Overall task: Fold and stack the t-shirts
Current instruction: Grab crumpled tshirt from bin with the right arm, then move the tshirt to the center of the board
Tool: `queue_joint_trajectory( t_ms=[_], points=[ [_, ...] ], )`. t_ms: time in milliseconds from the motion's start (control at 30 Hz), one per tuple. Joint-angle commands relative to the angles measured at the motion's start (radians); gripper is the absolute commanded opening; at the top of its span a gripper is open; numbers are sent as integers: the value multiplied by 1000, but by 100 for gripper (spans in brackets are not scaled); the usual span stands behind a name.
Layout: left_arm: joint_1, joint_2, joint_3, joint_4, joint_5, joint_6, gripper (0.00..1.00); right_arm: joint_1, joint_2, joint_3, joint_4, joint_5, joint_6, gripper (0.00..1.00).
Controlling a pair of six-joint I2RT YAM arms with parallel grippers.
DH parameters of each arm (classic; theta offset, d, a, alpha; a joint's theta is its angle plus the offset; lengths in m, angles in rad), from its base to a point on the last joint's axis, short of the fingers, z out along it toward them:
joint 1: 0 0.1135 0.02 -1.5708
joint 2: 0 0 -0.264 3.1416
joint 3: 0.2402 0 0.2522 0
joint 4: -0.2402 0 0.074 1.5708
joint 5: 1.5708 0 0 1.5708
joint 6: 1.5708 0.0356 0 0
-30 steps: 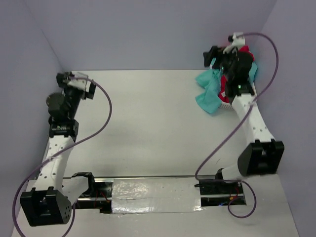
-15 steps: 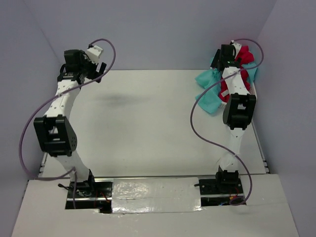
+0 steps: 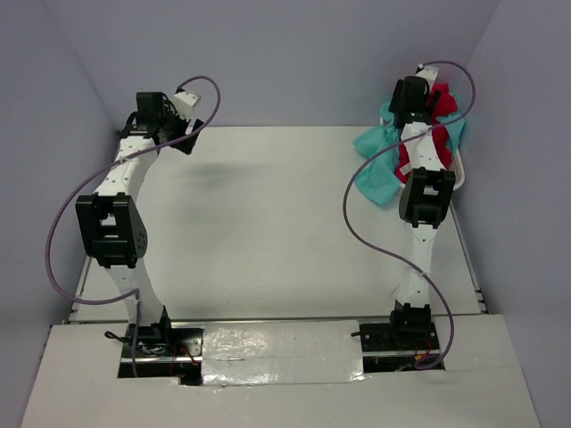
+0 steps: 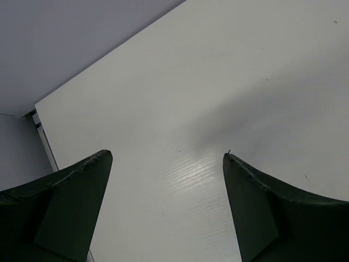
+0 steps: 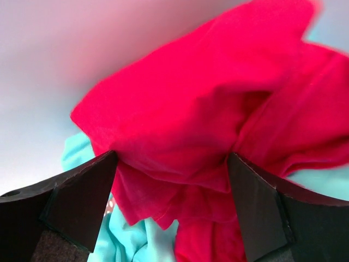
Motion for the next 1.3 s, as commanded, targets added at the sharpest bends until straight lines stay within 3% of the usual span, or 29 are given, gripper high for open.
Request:
queue_joint_trajectory(
  t_ms=[0,67,133,167,233,267,300,433,733,833,933,1067,1100,1267],
  points=[
    [-10,-41,29,14,-32,37,95,-26,18,46,15,-88,17,89],
    [-18,-52,19,13,-46,55,95,-44,-2,-14,59,-89,44,86],
    [-22,-70,7,14,-60,67,95,-55,25,-4,74,-114,40,74],
    [-25,-77,-7,16,-63,69,95,-58,43,62,53,-117,25,48],
    [-28,-100,-33,19,-74,69,94,-58,82,133,16,-134,2,23],
    [-31,-106,-40,20,-81,66,94,-53,71,141,-2,-140,-9,5],
    [-36,-124,-48,22,-84,64,94,-50,4,110,4,-137,-14,0],
    [-38,-181,-92,25,-94,45,94,-30,-290,-307,178,-88,-49,0],
    [-65,-489,-250,-6,-83,-4,95,36,-899,-787,304,-48,-138,0],
    [-64,-618,-286,-56,-71,-17,96,46,-1106,-894,311,-104,-100,0],
    [-62,-735,-307,-94,-72,-50,97,60,-1301,-957,306,-265,-90,0],
    [-61,-840,-335,-131,-75,-109,98,126,-1447,-878,219,-511,-123,0],
    [-59,-859,-336,-133,-84,-115,98,144,-1452,-814,202,-633,-130,0],
    [-50,-827,-280,-150,-101,-193,97,377,-1386,-608,153,-913,-143,0]
  ],
)
